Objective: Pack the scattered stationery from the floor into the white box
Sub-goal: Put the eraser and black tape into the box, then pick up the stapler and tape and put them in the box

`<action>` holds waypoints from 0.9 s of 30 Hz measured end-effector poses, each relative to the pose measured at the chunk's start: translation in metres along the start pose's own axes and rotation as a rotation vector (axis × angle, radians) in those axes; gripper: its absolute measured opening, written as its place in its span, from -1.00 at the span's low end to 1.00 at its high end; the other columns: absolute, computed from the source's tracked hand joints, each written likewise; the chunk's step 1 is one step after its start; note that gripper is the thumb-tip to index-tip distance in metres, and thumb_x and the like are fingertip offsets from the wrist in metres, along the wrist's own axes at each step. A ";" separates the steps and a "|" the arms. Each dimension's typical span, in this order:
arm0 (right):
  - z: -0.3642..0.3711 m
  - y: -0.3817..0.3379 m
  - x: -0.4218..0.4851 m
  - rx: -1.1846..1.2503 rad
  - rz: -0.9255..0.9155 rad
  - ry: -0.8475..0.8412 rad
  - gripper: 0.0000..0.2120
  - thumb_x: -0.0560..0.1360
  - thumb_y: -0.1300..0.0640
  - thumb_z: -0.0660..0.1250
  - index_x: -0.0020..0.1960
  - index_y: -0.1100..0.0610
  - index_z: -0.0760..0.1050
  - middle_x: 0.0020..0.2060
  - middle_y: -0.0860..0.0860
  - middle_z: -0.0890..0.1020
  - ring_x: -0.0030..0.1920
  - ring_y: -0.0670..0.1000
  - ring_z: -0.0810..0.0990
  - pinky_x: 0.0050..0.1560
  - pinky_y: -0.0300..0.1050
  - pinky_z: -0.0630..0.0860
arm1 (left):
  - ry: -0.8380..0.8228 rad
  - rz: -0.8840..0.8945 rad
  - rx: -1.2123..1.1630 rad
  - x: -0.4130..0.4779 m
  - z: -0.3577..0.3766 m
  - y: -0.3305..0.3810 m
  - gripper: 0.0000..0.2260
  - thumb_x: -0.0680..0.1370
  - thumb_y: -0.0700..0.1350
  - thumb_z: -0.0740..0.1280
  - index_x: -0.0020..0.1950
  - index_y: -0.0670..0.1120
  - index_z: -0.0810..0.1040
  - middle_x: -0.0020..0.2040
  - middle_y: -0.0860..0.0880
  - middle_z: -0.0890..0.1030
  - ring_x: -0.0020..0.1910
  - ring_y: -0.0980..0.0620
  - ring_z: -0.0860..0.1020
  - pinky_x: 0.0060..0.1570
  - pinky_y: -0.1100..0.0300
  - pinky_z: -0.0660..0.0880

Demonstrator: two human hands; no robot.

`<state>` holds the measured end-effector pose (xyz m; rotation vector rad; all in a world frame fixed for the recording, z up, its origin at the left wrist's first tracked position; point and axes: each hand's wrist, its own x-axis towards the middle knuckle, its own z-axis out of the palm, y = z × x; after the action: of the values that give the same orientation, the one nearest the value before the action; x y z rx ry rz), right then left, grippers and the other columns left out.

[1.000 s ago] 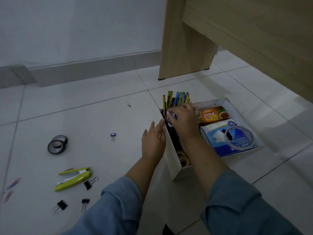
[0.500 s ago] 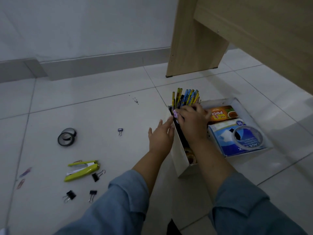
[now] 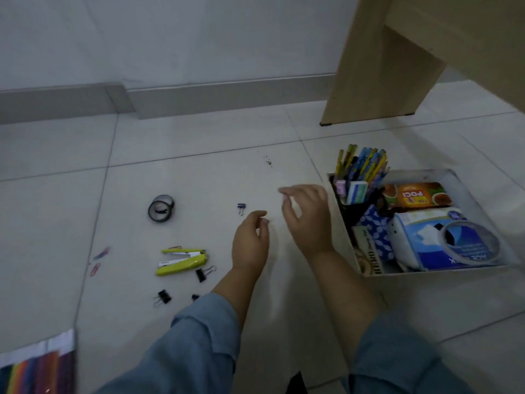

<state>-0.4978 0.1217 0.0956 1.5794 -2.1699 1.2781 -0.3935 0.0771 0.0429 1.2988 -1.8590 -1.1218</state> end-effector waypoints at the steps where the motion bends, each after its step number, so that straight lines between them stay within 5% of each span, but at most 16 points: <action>1: 0.015 -0.009 -0.008 0.041 0.013 -0.055 -0.83 0.44 0.34 0.32 -0.04 0.22 0.64 -0.14 0.09 0.68 -0.07 0.15 0.59 0.04 -0.21 0.35 | 0.071 -0.034 -0.011 0.001 -0.014 -0.012 -0.79 0.58 -0.17 0.19 0.16 -0.11 0.53 0.08 -0.12 0.64 0.08 -0.06 0.58 0.07 0.17 0.46; 7: 0.107 -0.051 -0.057 0.131 0.103 -0.790 -0.68 0.53 0.19 0.23 0.28 0.15 0.48 0.22 0.08 0.53 0.25 0.09 0.44 0.26 -0.14 0.31 | 0.318 -0.230 0.040 -0.002 -0.097 -0.090 -0.80 0.56 -0.23 0.18 0.13 -0.15 0.53 0.05 -0.17 0.62 0.03 -0.13 0.57 0.04 0.08 0.50; 11: 0.149 -0.074 -0.065 0.061 -0.001 -0.964 -0.52 0.46 0.09 0.33 0.37 0.10 0.37 0.27 0.08 0.47 0.26 0.11 0.40 0.24 -0.06 0.33 | 0.412 -0.281 0.137 0.002 -0.140 -0.128 -0.80 0.55 -0.26 0.20 0.12 -0.19 0.54 0.06 -0.19 0.61 0.05 -0.14 0.56 -0.02 0.20 0.40; 14: 0.170 -0.082 -0.065 -0.055 -0.082 -1.047 -0.40 0.44 0.02 0.36 0.43 0.08 0.27 0.31 0.07 0.41 0.30 0.10 0.37 0.24 -0.02 0.32 | 0.378 -0.257 0.207 0.023 -0.158 -0.140 -0.77 0.56 -0.26 0.20 0.19 -0.21 0.50 0.16 -0.21 0.54 0.14 -0.15 0.50 0.15 0.06 0.42; 18: 0.180 -0.081 -0.062 -0.053 -0.104 -1.032 -0.43 0.46 0.05 0.35 0.42 0.10 0.27 0.28 0.08 0.39 0.29 0.10 0.35 0.24 -0.02 0.32 | 0.174 -0.164 0.311 0.076 -0.166 -0.138 -0.53 0.50 -0.15 0.36 0.38 -0.15 0.36 0.37 -0.21 0.36 0.37 -0.17 0.33 0.33 0.05 0.27; 22: 0.165 -0.069 -0.061 0.203 0.112 -0.757 -0.49 0.48 0.08 0.35 0.39 0.12 0.32 0.26 0.06 0.42 0.27 0.07 0.37 0.24 -0.16 0.31 | -0.064 -0.250 0.438 0.122 -0.159 -0.131 -0.19 0.39 0.08 0.46 0.52 0.03 0.10 0.53 -0.17 0.11 0.51 -0.20 0.08 0.44 -0.09 0.18; 24: 0.156 -0.059 -0.059 0.239 0.172 -0.635 -0.48 0.49 0.05 0.36 0.40 0.12 0.32 0.26 0.04 0.44 0.27 0.03 0.38 0.26 -0.25 0.29 | -0.103 -0.295 0.482 0.132 -0.154 -0.131 -0.09 0.33 0.04 0.52 0.52 0.04 0.04 0.52 -0.17 0.15 0.48 -0.21 0.17 0.39 -0.09 0.27; 27: 0.148 -0.042 -0.058 0.250 0.213 -0.579 -0.46 0.49 0.05 0.37 0.41 0.13 0.31 0.25 0.04 0.45 0.26 0.01 0.39 0.26 -0.30 0.27 | 0.065 -0.344 0.412 0.130 -0.146 -0.133 -0.16 0.33 -0.12 0.53 0.48 -0.07 0.13 0.36 -0.20 0.43 0.28 -0.22 0.45 0.17 -0.02 0.44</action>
<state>-0.3887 0.0540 -0.0069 2.0721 -2.6610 1.3132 -0.2580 -0.1109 -0.0067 1.9218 -1.9301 -0.8672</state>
